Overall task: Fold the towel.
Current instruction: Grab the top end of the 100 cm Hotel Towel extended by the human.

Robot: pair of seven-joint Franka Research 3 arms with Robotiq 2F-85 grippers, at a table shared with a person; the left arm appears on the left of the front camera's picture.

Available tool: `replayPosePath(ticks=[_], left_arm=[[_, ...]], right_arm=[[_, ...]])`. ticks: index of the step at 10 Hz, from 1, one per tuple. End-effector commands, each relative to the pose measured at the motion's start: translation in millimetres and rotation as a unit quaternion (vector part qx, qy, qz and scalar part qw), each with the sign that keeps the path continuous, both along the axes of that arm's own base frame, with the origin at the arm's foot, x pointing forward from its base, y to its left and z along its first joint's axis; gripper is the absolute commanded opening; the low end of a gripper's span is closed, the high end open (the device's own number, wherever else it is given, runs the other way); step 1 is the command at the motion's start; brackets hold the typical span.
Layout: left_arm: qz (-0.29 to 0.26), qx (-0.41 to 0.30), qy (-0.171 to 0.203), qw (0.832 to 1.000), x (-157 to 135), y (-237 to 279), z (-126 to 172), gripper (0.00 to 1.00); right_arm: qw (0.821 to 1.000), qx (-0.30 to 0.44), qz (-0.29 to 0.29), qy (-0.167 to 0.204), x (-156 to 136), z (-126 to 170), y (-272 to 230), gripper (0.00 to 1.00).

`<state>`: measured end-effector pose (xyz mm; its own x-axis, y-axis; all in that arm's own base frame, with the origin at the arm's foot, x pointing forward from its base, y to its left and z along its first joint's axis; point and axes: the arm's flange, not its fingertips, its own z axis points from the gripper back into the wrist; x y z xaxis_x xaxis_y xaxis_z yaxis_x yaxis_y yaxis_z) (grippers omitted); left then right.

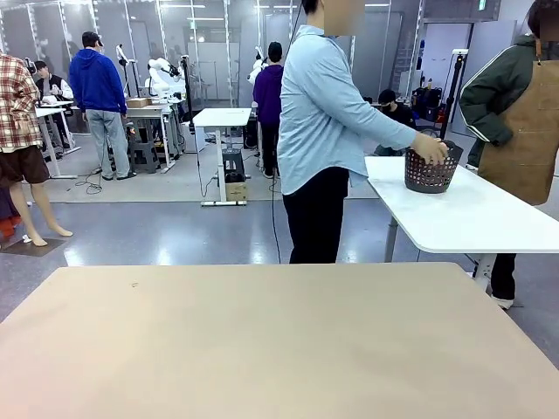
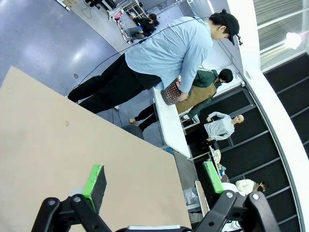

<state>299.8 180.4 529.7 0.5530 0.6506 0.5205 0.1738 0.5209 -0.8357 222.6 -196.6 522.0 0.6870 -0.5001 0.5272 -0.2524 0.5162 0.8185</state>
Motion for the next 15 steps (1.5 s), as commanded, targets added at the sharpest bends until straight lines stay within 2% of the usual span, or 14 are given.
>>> replayPosePath(ticks=[1, 15], left_arm=[[-0.001, -0.009, 0.003, 1.000, 1.5, 0.0, 1.5, 1.00], [-0.001, -0.009, 0.003, 1.000, 1.5, 0.0, 1.5, 1.00]], right_arm=[[1.000, -0.003, 0.001, -0.012, 2.4, 1.4, -1.2, 1.00], [1.000, -0.003, 0.001, -0.012, 2.4, 1.4, -1.2, 1.00]])
